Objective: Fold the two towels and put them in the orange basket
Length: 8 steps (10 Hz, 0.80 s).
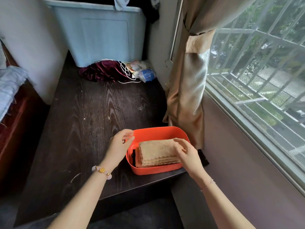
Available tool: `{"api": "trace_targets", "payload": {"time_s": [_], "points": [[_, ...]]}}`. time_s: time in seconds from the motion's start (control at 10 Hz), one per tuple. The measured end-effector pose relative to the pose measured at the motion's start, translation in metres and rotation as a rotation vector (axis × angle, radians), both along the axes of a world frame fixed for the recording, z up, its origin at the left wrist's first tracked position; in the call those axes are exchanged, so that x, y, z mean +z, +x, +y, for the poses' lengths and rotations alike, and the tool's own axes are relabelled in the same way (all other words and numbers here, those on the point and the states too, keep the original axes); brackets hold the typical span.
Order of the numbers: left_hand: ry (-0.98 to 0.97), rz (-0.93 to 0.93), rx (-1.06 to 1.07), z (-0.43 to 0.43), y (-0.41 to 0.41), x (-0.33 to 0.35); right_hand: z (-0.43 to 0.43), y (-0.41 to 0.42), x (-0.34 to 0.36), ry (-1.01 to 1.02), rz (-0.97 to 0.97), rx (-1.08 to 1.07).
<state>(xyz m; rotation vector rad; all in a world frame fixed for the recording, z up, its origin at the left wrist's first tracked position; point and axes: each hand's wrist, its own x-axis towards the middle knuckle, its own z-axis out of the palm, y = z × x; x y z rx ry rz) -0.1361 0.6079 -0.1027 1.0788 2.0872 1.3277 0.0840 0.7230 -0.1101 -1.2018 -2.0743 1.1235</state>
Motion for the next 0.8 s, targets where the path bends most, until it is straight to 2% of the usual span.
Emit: {"api": "trace_targets", "payload": {"time_s": [0.1,0.3,0.5,0.8], "points": [[0.080,-0.191,0.010,-0.001,0.007,0.011,-0.012,-0.009,0.011,-0.096,0.143,-0.081],[0.117,-0.307,-0.037,0.004,0.021,0.025,-0.032,-0.022,0.022,-0.319,0.406,-0.247],[0.146,-0.318,-0.108,-0.007,0.037,0.043,-0.061,-0.016,0.032,-0.391,0.456,-0.308],[0.196,-0.422,-0.054,-0.064,0.066,0.048,-0.122,-0.004,0.064,-0.403,0.521,-0.315]]}}
